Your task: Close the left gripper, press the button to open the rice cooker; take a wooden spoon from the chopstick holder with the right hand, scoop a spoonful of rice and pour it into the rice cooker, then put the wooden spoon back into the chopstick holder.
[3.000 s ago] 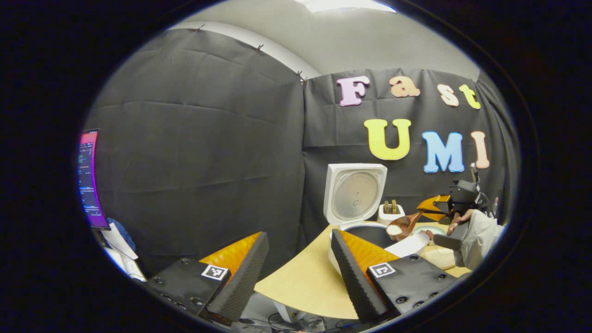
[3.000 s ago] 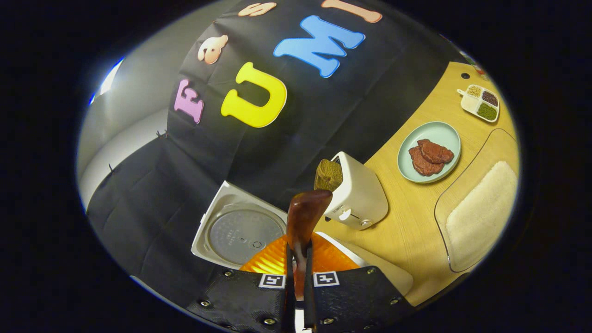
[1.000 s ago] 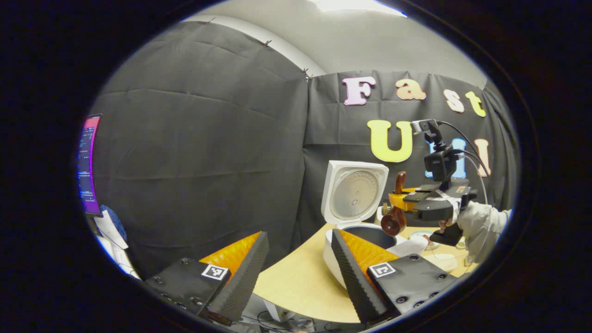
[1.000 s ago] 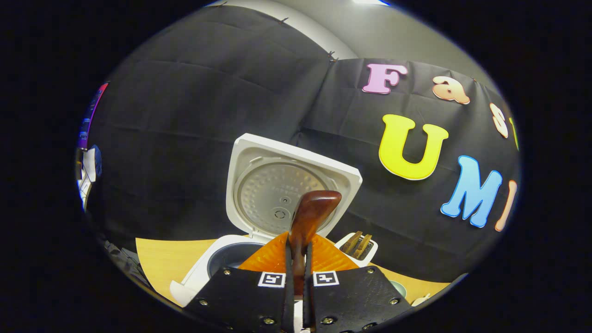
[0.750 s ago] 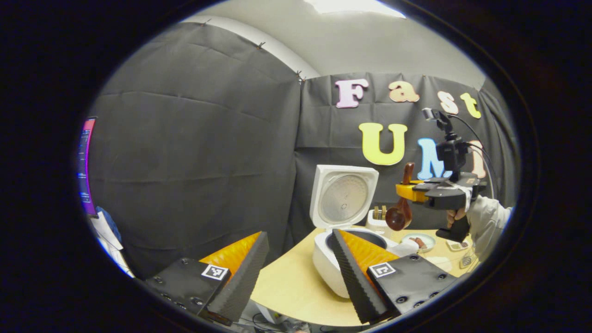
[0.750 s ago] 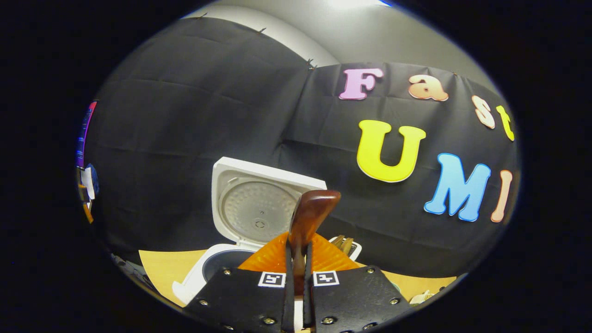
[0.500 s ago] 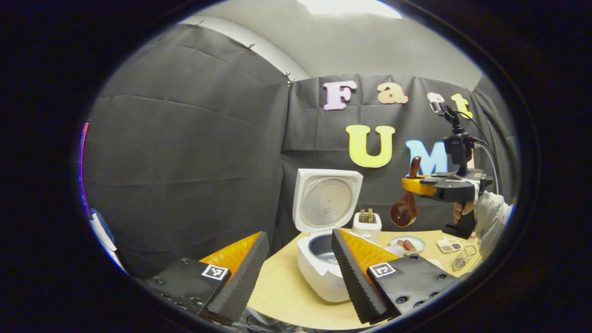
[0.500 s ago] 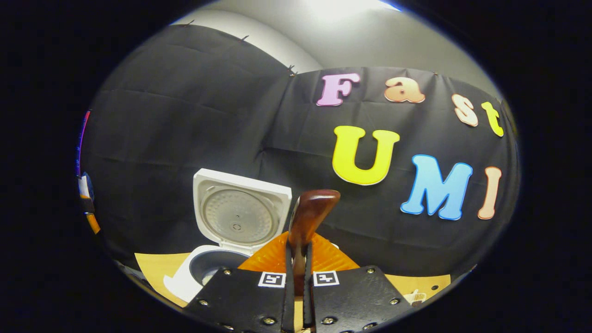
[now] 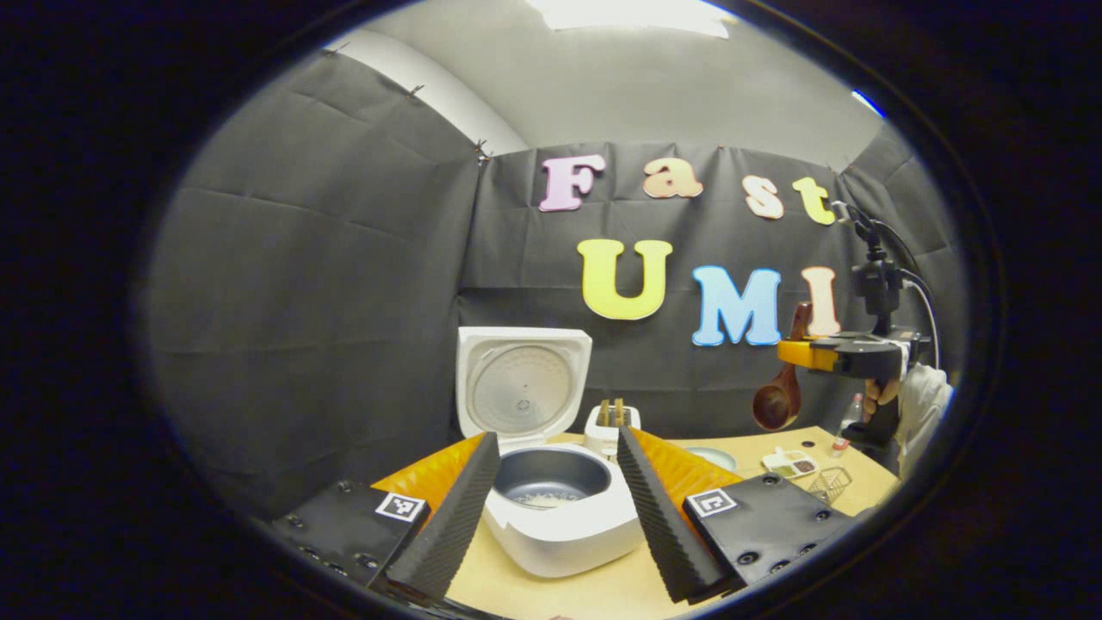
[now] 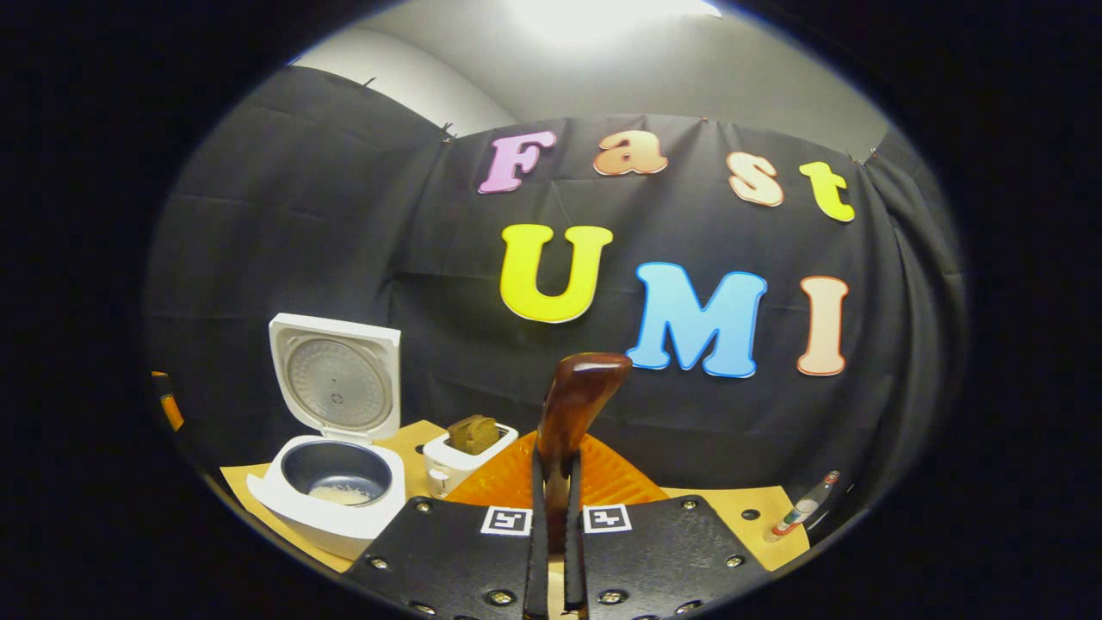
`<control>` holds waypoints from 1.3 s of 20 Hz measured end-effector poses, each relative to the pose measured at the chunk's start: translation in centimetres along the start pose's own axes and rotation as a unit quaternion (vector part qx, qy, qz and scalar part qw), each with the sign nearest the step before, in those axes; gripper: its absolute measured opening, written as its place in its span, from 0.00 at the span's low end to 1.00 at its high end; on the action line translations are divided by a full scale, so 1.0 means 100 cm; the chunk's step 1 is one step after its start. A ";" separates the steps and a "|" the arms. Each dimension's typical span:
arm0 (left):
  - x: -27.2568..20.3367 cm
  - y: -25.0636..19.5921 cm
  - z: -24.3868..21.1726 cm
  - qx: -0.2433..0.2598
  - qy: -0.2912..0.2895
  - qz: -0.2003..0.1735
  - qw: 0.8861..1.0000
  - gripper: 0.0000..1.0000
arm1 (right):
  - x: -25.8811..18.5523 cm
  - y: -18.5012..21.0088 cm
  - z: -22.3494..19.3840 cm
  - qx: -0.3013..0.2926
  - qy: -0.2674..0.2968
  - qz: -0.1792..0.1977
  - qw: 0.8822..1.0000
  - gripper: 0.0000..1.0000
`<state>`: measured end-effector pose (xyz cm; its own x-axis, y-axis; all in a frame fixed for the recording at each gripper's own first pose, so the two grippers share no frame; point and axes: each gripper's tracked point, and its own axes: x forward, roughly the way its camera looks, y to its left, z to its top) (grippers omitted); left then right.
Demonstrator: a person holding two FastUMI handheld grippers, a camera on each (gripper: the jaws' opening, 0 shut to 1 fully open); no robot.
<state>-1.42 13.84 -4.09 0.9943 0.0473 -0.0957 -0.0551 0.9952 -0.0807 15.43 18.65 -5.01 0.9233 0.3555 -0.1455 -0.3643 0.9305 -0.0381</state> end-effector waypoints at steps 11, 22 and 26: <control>0.014 -0.080 0.013 0.016 -0.006 -0.050 0.999 0.94 | -0.048 -0.128 -0.076 0.052 0.052 -0.102 0.992 0.08; 0.013 -0.092 0.015 0.037 0.002 -0.027 0.999 0.91 | -0.064 -0.174 -0.185 0.131 0.138 -0.158 0.969 0.08; 0.013 -0.092 0.015 0.042 0.005 -0.019 0.999 0.91 | -0.066 -0.176 -0.215 0.172 0.165 -0.165 0.957 0.08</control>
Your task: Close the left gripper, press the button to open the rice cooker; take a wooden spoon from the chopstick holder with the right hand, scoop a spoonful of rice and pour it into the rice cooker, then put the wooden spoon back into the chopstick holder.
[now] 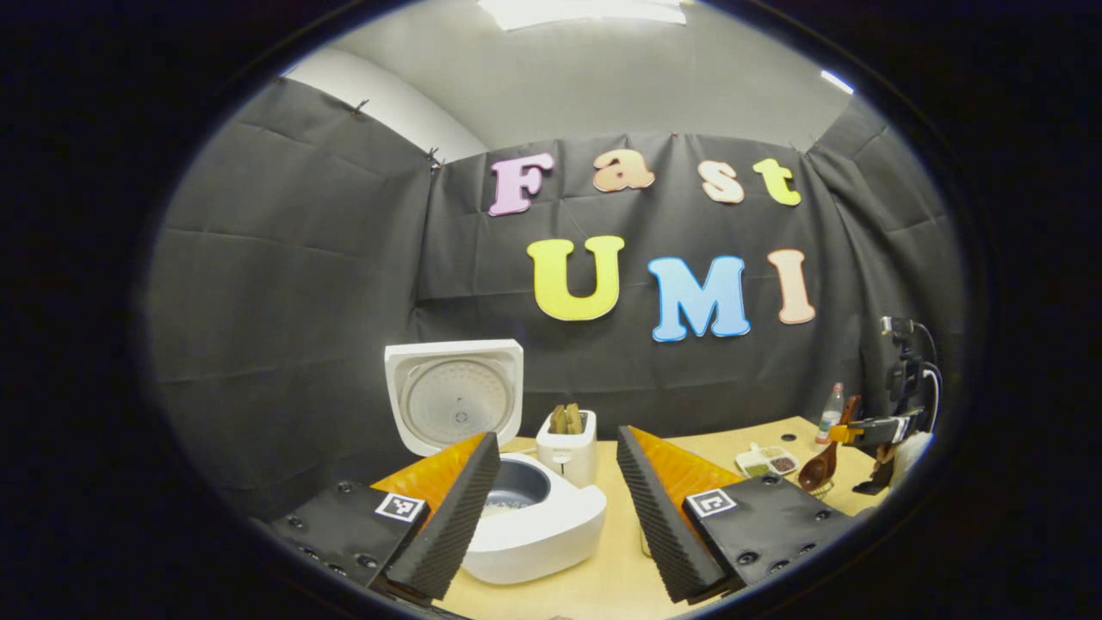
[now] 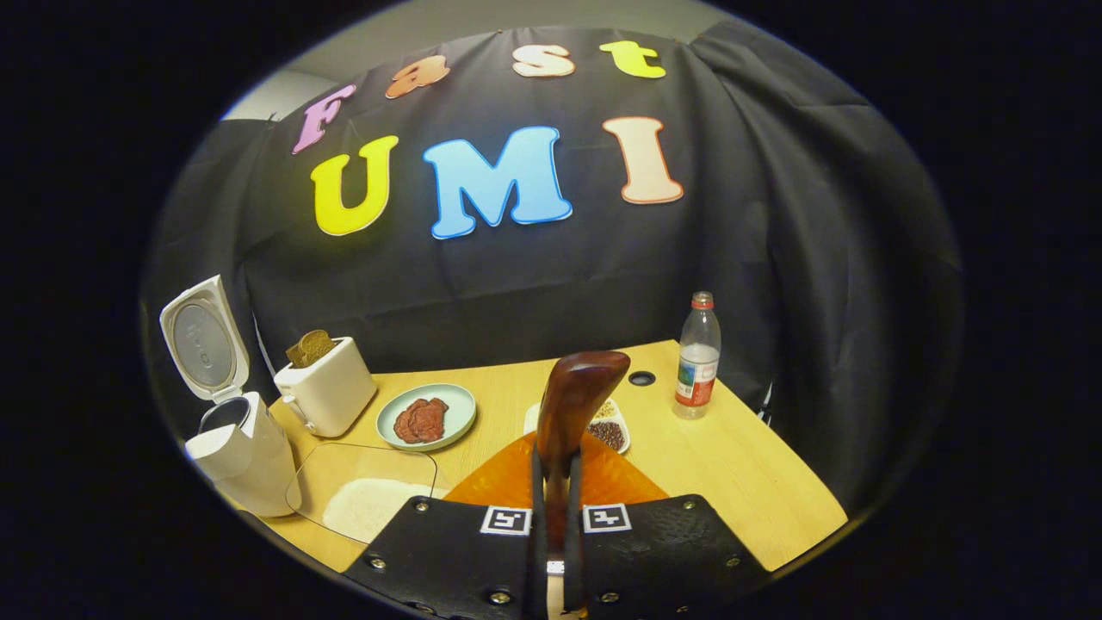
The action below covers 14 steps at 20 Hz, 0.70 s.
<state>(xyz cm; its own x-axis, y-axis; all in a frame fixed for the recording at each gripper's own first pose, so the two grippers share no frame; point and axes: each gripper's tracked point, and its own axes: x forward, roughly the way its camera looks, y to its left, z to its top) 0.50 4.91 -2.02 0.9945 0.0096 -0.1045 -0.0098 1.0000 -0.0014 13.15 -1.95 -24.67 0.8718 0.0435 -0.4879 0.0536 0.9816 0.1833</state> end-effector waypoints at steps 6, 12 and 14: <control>0.002 0.009 0.001 -0.003 0.002 0.014 1.000 0.91 | 0.010 -0.008 -0.035 0.022 0.050 -0.010 0.998 0.09; 0.010 0.019 0.010 -0.003 -0.008 0.028 1.000 0.91 | -0.012 -0.013 -0.019 0.010 0.042 -0.012 0.999 0.64; 0.019 0.024 0.014 -0.004 -0.011 0.034 0.999 0.91 | -0.028 -0.021 -0.005 -0.003 0.027 -0.022 0.999 1.00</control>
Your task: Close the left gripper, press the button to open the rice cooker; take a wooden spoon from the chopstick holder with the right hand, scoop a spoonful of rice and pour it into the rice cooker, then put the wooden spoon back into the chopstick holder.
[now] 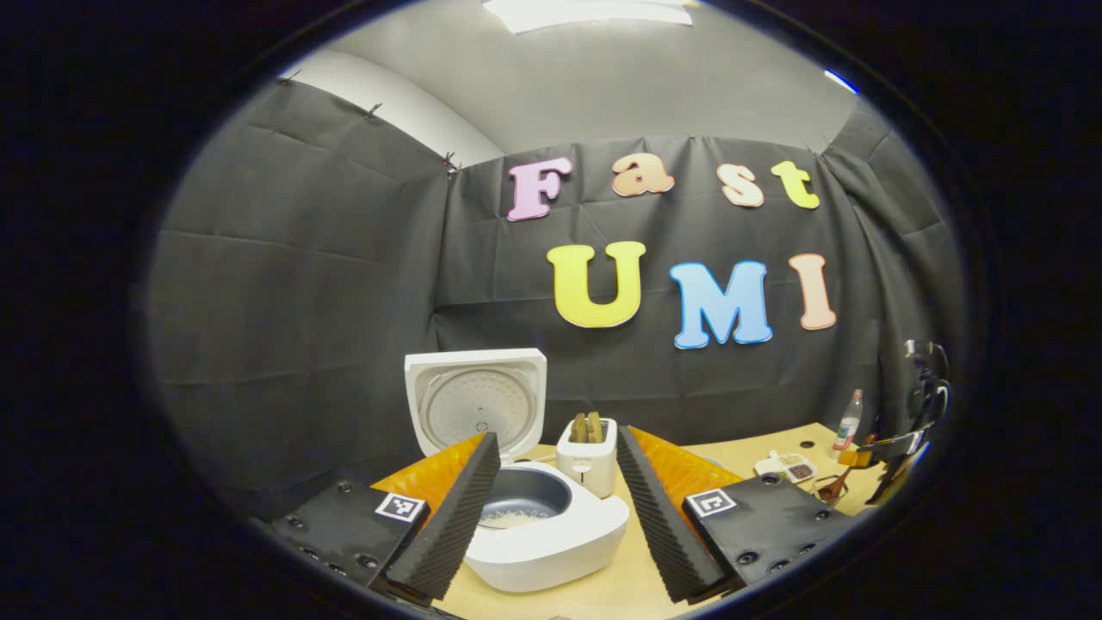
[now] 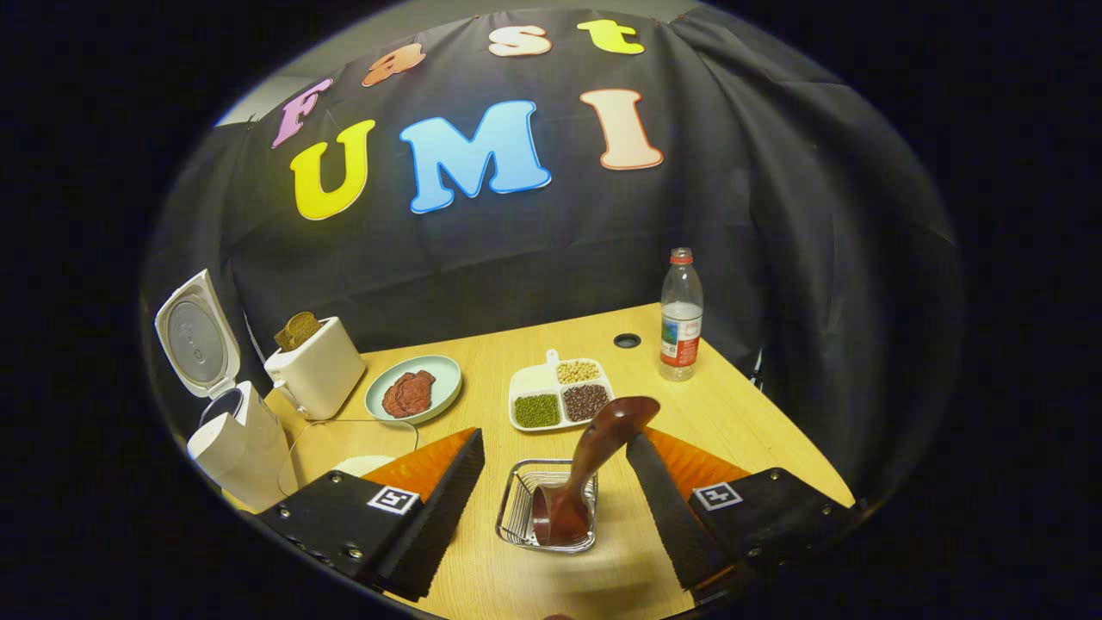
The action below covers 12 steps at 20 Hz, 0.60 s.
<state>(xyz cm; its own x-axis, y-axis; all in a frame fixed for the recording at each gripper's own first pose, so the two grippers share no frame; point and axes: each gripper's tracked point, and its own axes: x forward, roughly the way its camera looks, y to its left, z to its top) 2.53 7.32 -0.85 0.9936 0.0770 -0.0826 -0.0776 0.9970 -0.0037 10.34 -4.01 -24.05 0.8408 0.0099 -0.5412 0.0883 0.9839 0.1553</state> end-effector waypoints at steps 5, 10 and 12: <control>0.032 0.017 0.018 0.004 -0.009 0.022 1.000 0.94 | -0.050 -0.005 0.037 -0.046 -0.056 -0.007 0.997 1.00; 0.081 0.053 0.039 0.002 -0.015 0.059 0.998 0.95 | -0.102 -0.003 0.080 -0.088 -0.115 -0.008 0.989 0.99; 0.103 0.066 0.047 -0.002 -0.014 0.070 0.997 0.91 | -0.117 -0.002 0.090 -0.098 -0.130 -0.010 0.987 0.99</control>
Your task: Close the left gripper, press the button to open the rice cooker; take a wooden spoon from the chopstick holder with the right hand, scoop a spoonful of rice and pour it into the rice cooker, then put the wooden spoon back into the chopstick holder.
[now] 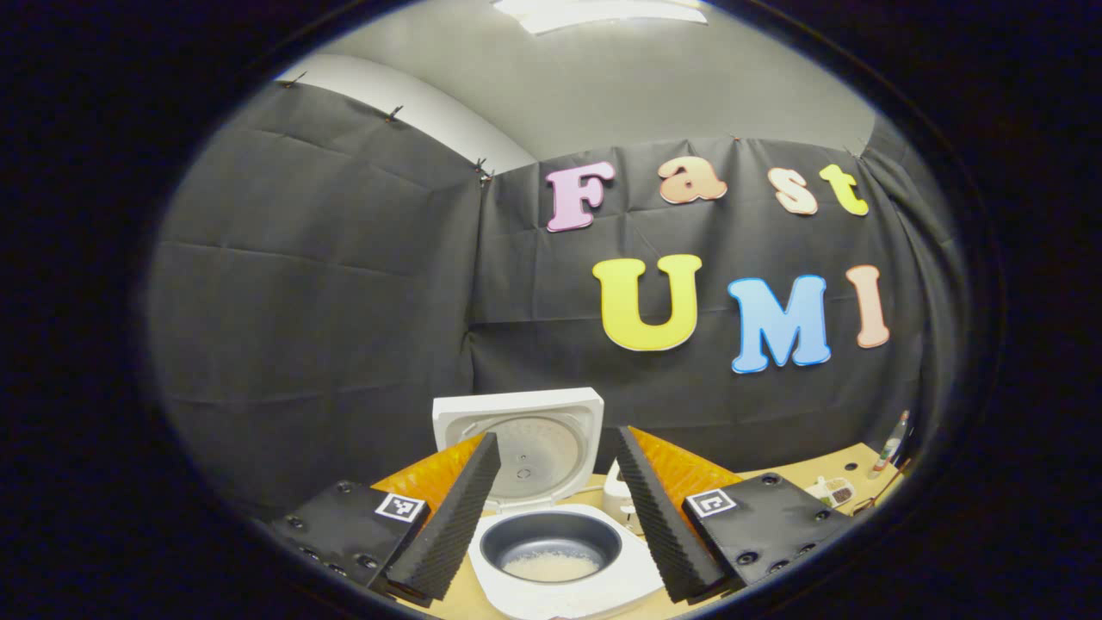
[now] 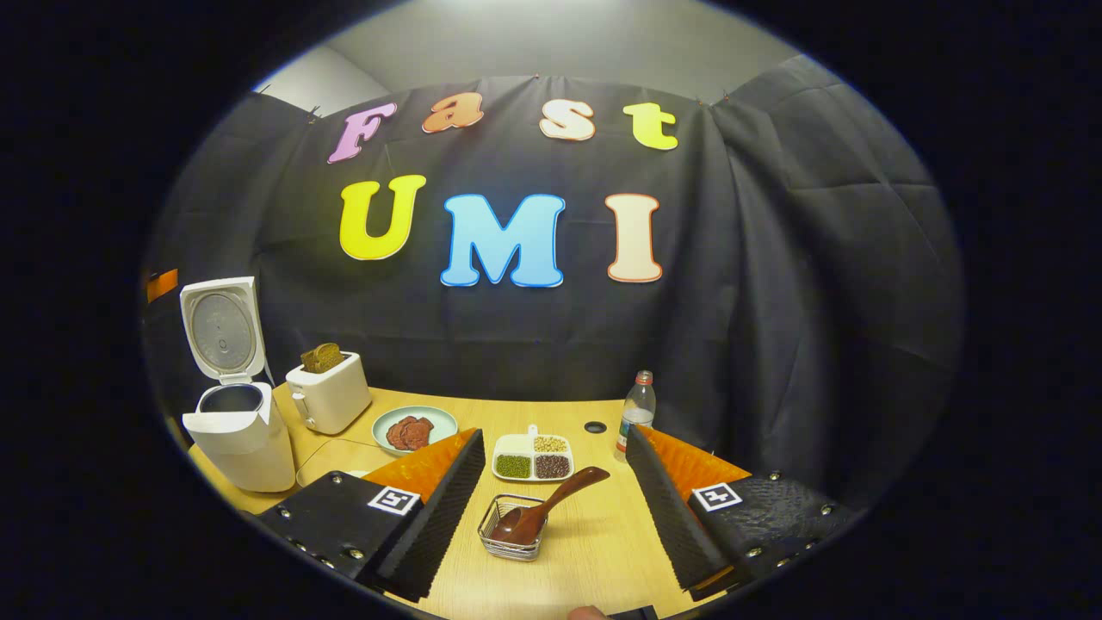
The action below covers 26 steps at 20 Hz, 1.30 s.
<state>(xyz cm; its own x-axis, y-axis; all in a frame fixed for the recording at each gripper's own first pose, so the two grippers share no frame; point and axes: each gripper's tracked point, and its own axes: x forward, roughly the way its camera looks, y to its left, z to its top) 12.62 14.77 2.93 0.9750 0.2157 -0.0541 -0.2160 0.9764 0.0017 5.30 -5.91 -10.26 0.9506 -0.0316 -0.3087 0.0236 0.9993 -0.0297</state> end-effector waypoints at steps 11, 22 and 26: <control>0.123 0.033 0.026 0.027 -0.015 0.034 0.999 0.91 | -0.043 -0.012 0.004 -0.018 -0.012 -0.040 0.999 0.99; 0.225 0.064 -0.021 -0.015 0.065 0.052 0.996 0.94 | -0.079 -0.019 -0.012 -0.006 0.001 -0.091 0.996 0.99; 0.231 0.066 -0.033 -0.020 0.080 0.057 0.995 0.92 | -0.082 -0.018 -0.016 -0.006 0.003 -0.095 0.995 0.99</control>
<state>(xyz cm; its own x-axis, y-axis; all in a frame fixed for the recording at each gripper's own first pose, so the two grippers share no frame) 33.51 26.20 -1.64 0.9242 0.3168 -0.2133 -0.3287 0.9442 -0.0221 -2.99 -7.51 -9.19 0.9272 -0.2208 -0.3026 0.1998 0.9748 -0.0992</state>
